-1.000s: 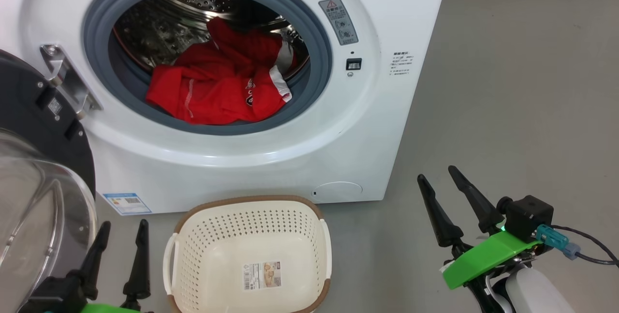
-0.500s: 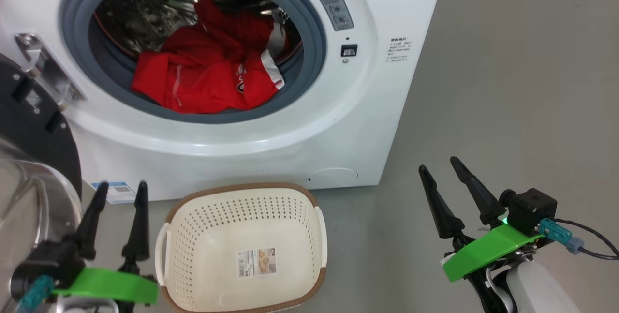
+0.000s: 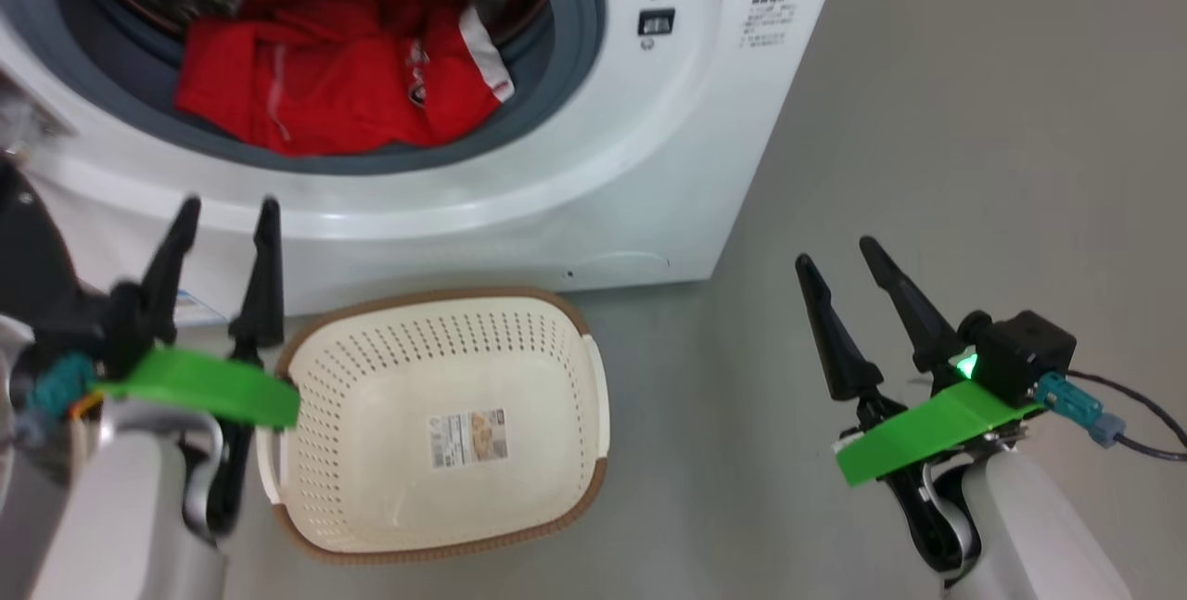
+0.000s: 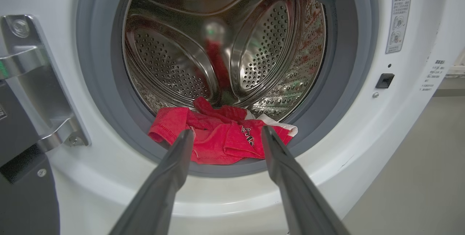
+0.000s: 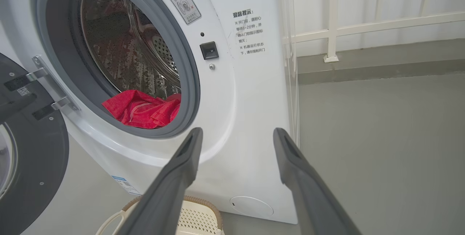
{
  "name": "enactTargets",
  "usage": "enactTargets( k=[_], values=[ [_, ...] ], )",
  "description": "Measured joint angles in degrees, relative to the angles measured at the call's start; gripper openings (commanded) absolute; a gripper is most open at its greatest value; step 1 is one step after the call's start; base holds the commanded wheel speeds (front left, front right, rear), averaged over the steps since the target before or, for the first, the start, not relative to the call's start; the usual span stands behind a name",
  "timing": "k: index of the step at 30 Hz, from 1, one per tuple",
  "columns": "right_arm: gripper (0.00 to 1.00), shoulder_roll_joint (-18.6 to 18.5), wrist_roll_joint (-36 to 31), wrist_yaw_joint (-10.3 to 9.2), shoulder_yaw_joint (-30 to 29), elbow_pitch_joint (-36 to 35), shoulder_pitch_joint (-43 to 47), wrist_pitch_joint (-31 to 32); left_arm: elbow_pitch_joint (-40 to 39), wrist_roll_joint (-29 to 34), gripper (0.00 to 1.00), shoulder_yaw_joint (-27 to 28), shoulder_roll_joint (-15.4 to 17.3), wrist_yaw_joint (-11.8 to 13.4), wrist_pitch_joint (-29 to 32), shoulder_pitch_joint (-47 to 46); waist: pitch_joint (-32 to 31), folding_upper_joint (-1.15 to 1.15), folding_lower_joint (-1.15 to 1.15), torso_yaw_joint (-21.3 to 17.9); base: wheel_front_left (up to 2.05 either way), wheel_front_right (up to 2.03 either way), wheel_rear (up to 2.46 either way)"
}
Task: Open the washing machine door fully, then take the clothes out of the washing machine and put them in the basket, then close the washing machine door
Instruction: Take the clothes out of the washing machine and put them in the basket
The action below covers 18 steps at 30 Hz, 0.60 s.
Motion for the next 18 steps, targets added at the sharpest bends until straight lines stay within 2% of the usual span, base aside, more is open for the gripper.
enactTargets(
  k=[18],
  values=[
    [1.0,2.6,-1.1,0.0,-0.3,-1.3,-4.8,0.0,21.2,-2.0,1.0,-0.9,0.1,0.0,4.8,-26.1,10.1,0.0,0.0,-4.5,0.0,0.0,0.0]
  ],
)
